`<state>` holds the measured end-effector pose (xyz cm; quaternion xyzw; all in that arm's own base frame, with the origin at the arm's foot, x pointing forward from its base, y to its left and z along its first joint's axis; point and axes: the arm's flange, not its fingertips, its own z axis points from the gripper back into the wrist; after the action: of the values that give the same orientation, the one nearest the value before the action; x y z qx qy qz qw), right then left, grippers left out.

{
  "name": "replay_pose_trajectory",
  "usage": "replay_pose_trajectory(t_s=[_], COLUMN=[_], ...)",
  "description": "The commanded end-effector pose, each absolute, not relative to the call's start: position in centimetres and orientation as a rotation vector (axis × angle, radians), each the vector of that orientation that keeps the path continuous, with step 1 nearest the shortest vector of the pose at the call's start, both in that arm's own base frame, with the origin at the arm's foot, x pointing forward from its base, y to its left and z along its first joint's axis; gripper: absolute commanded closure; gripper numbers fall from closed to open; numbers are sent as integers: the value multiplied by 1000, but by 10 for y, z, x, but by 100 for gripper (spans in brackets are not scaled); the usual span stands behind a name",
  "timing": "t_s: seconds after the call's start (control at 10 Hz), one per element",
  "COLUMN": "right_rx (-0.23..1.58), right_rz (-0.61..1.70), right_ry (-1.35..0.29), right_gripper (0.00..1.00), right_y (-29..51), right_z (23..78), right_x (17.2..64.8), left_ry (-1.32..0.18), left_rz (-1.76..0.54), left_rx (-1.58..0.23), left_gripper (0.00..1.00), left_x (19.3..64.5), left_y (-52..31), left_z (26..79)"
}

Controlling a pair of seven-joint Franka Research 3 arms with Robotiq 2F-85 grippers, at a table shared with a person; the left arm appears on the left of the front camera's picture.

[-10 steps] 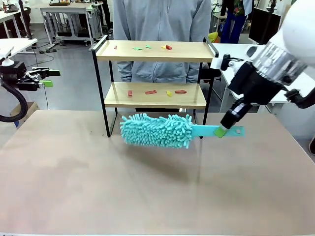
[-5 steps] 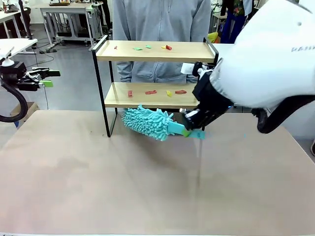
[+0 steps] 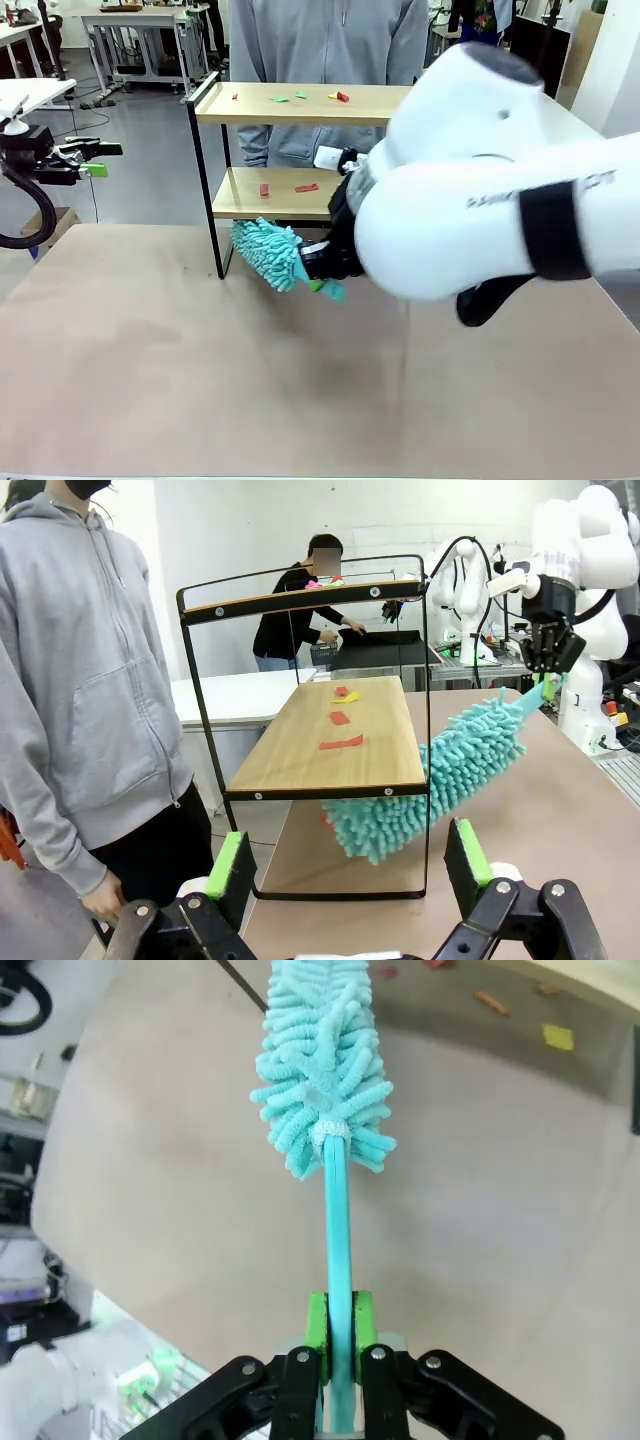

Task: Clean the shelf.
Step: Clean the specific section of the Shelf indicated by the human with the Duster.

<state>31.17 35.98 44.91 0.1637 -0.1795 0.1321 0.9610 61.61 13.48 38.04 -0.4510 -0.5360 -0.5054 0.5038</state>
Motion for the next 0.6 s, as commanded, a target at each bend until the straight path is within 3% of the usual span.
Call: replay_pose_trajectory(t_s=[0.0,0.3,0.5], right_rx=[233,243,264], right_rz=[143,118,151], right_ry=[-429,-395,-414], right_gripper=[87,87,87], right_y=[396,414,383], right_z=[448,443,442], right_x=[328,341,327], left_ry=[-1299,-1299,-1299], left_rz=[-1232,-1232,-1232], left_rx=[-1083,-1083,-1083], left_gripper=[0,0,0], left_x=[614,614,614], left_y=[135,135,135], left_z=[382,382,382])
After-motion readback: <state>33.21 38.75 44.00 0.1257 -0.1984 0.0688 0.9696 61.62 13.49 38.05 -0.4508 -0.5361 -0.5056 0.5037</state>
